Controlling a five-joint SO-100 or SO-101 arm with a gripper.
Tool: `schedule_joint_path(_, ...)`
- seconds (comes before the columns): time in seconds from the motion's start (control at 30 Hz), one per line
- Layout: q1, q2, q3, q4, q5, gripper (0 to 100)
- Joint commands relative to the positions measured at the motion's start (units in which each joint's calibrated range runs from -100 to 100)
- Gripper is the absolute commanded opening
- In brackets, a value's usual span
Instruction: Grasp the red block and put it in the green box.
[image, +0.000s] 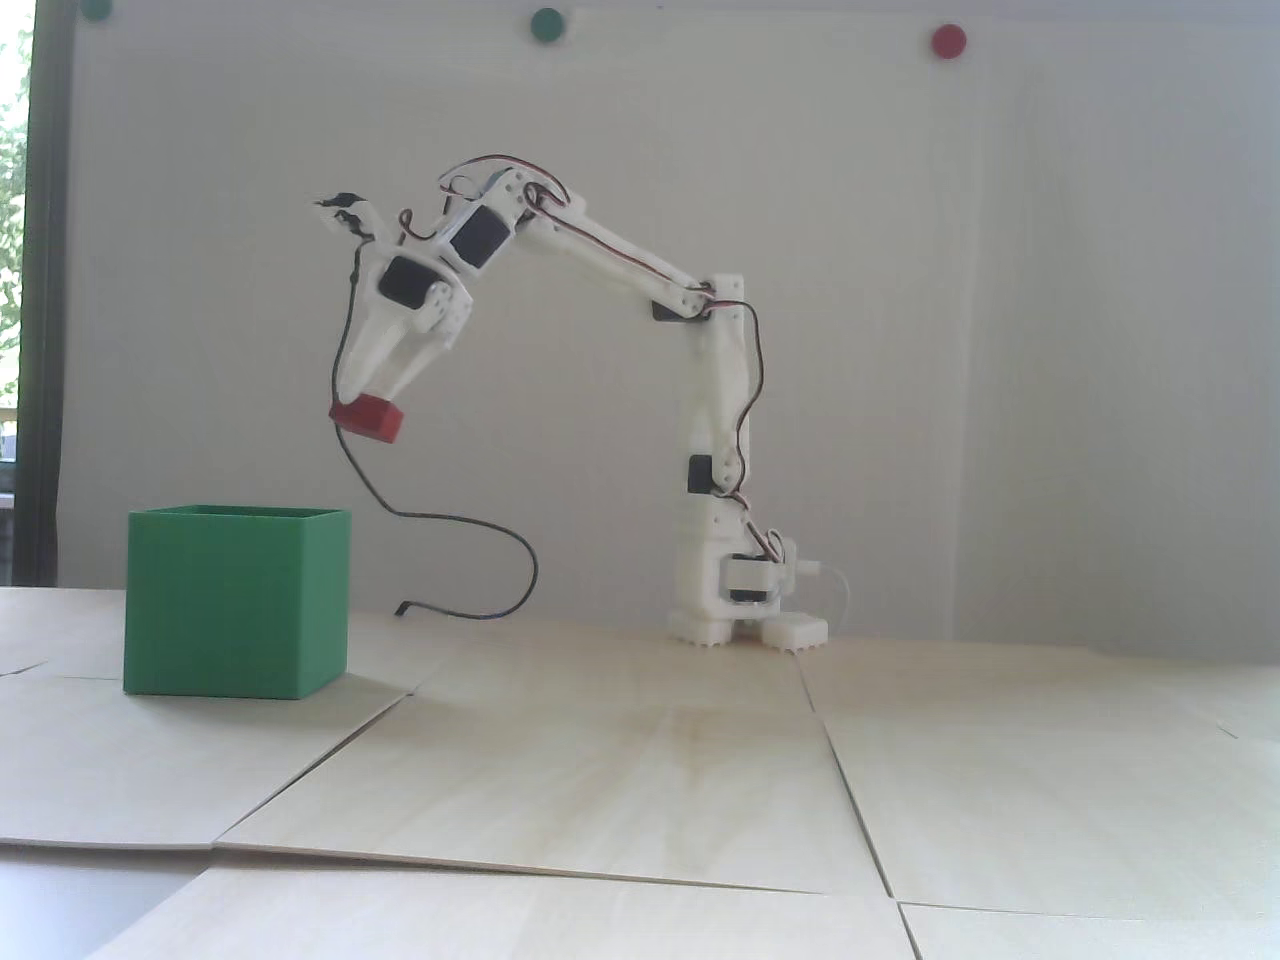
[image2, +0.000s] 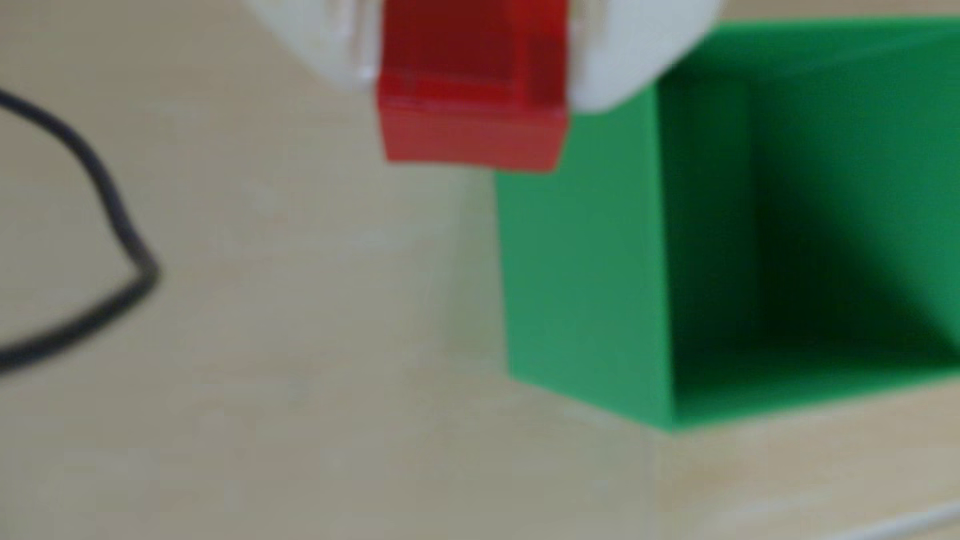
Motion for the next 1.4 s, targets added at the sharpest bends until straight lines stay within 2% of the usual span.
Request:
schedule_joint_path(0.0, -3.5, 1.2, -12.5, -3.2, -2.0, 2)
schedule_joint_path(0.17, -6.5, 4.5, -16.9, -10.2, -6.2, 2)
schedule_joint_path(0.77, -10.0, 12.3, -17.2, -29.4, -6.0, 3)
schedule_joint_path(0.8, -10.0, 12.3, -17.2, -29.6, -6.0, 4)
schedule_joint_path(0.93, -9.9, 11.7, -17.2, -29.2, -6.2, 23)
schedule_joint_path(1.0, -9.9, 11.6, -17.2, -29.6, -6.3, 29)
schedule_joint_path(1.1, -10.0, 11.6, -17.2, -29.2, -6.3, 24)
schedule_joint_path(1.27, -10.2, 11.4, -17.2, -28.6, -6.3, 1)
schedule_joint_path(1.37, -12.0, 10.5, -17.2, -27.2, -6.3, 3)
